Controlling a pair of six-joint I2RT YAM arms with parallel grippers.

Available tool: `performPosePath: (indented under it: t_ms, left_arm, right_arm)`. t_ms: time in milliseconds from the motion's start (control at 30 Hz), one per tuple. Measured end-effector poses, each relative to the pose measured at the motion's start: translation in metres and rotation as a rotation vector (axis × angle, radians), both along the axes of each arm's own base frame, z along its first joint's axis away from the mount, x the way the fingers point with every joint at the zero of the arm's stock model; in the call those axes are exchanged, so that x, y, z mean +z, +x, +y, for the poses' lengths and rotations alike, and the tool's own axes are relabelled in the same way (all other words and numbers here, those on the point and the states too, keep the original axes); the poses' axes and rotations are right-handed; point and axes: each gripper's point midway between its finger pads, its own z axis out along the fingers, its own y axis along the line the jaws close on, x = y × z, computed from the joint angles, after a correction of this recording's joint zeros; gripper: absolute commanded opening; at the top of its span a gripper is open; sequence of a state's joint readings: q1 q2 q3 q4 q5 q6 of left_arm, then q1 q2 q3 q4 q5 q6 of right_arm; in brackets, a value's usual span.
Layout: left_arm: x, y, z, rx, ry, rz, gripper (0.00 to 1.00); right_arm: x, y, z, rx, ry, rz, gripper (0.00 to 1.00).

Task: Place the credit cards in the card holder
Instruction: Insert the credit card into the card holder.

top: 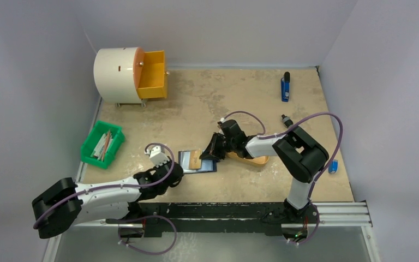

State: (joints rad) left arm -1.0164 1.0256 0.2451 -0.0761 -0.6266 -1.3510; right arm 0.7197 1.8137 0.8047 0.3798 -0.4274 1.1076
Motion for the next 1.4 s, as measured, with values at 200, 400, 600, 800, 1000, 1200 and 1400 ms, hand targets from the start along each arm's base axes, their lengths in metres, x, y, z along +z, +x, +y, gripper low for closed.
performPosePath:
  t_ms: [200, 400, 600, 800, 1000, 1200, 1400]
  left_arm:
    - [0.003, -0.006, 0.012, 0.004, 0.041, 0.013, 0.24]
    - [0.011, -0.006, 0.014, -0.004, 0.077, 0.022, 0.32]
    - [0.022, -0.001, 0.015, 0.01, 0.102, 0.007, 0.3]
    - [0.022, 0.003, 0.034, 0.061, 0.182, -0.01, 0.26]
    - [0.011, 0.01, 0.042, 0.086, 0.233, 0.015, 0.15]
    - [0.0, 0.014, 0.035, 0.07, 0.229, 0.048, 0.03]
    - [-0.002, 0.017, 0.03, 0.054, 0.213, 0.046, 0.0]
  right_arm:
    - [-0.005, 0.002, 0.004, 0.013, -0.005, 0.002, 0.0]
    - [-0.005, 0.004, 0.008, 0.028, -0.004, -0.01, 0.0]
    - [-0.003, 0.006, 0.01, 0.032, 0.0, -0.018, 0.0]
    - [-0.004, 0.005, 0.011, 0.04, -0.005, -0.021, 0.0]
    - [-0.002, 0.008, 0.015, 0.06, -0.012, -0.037, 0.0]
    - [0.0, 0.008, 0.02, 0.078, -0.01, -0.05, 0.0]
    - [-0.006, 0.006, 0.029, 0.104, -0.012, -0.042, 0.0]
